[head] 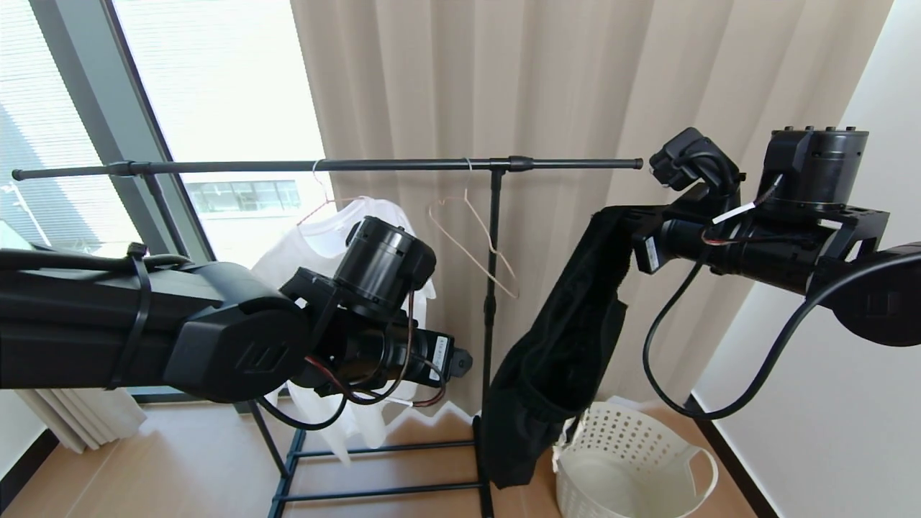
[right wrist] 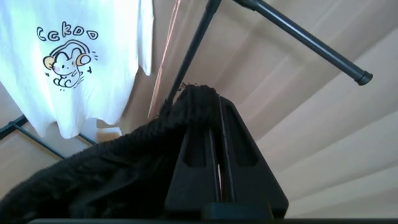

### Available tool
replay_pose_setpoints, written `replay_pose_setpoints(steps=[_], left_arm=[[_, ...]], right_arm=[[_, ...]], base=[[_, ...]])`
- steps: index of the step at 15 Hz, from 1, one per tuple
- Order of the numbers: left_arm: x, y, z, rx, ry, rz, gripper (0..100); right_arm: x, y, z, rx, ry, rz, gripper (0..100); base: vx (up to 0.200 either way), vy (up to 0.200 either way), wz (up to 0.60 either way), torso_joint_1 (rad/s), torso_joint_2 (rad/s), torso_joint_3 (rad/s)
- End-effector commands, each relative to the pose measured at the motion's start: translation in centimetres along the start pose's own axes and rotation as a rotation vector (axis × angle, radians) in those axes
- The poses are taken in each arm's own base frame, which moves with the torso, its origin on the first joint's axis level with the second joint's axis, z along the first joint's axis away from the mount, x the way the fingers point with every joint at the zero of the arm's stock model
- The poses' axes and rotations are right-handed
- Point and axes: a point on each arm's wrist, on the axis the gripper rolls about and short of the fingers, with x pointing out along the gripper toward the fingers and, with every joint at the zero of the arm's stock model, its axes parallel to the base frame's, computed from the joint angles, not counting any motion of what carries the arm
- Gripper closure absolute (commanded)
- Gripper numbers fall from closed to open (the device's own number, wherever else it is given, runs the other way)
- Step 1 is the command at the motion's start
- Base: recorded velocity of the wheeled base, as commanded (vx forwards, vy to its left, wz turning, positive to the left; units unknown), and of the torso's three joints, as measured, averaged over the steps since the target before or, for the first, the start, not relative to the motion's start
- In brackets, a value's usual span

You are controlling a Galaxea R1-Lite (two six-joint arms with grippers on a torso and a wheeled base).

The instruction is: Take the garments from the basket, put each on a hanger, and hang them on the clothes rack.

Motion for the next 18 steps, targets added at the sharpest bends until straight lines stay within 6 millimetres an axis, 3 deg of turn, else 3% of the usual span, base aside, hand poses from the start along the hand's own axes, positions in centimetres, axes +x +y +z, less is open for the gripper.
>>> replay_pose_setpoints(steps=[1, 7, 11, 14, 18], left_arm=[[0.2, 0.0, 0.0, 0.001, 0.004, 0.001, 0], [1.0, 0.6, 0.3, -0.020, -0.024, 0.010, 0], [1.1, 0.5, 0.4, -0.037, -0.042, 0.002, 0], [2.1, 0.5, 2.3, -0.062, -0.116, -0.001, 0], [4.8, 0.0, 4.9, -0.125, -0.167, -0.009, 0]], right_arm=[[0.0, 0.0, 0.0, -0.001, 0.001, 0.000, 100], [0.1, -0.2, -0.2, -0.018, 0.006, -0.004, 100], [0.2, -0.1, -0.3, -0.019, 0.010, -0.002, 100], [0.2, -0.1, -0.4, -0.019, 0.011, -0.002, 100], [0.3, 0.0, -0.6, -0.023, 0.019, 0.001, 100]], base=[[0.200, 0.000, 0.00, 0.002, 0.01, 0.002], [0.200, 0.000, 0.00, 0.002, 0.00, 0.004], [0.000, 0.000, 0.00, 0.000, 0.00, 0.000], [0.000, 0.000, 0.00, 0.000, 0.00, 0.000], [0.000, 0.000, 0.00, 0.000, 0.00, 0.000]])
